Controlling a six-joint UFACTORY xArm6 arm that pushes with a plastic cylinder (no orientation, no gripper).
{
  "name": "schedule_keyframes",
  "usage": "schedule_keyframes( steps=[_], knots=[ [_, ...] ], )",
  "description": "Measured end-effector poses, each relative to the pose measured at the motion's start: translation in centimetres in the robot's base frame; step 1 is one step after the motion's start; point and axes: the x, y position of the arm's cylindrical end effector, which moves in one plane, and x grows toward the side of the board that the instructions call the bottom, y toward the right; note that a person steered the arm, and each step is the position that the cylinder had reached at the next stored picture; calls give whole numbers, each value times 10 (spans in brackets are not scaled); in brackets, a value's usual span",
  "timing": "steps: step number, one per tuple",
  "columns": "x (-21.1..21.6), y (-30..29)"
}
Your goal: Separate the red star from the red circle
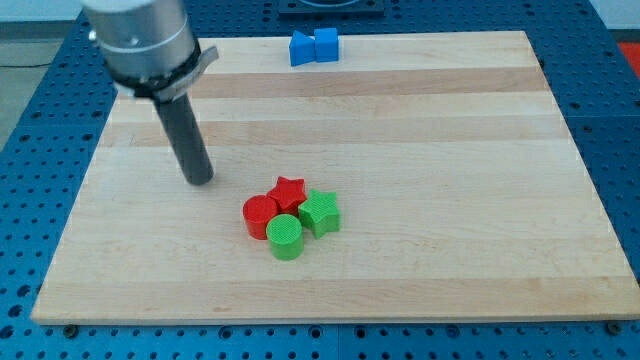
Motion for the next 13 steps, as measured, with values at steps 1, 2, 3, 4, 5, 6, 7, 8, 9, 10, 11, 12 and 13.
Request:
schedule_keyframes(
  steps=[1,2,3,4,5,6,7,8,9,10,11,12,13],
  knots=[
    [39,0],
    [58,11],
    [59,34],
    [59,68],
    [53,90],
    [34,93],
    [5,94],
    [-18,105],
    [-23,151],
    [-21,186],
    [4,189],
    [19,200],
    [26,220]
  ],
)
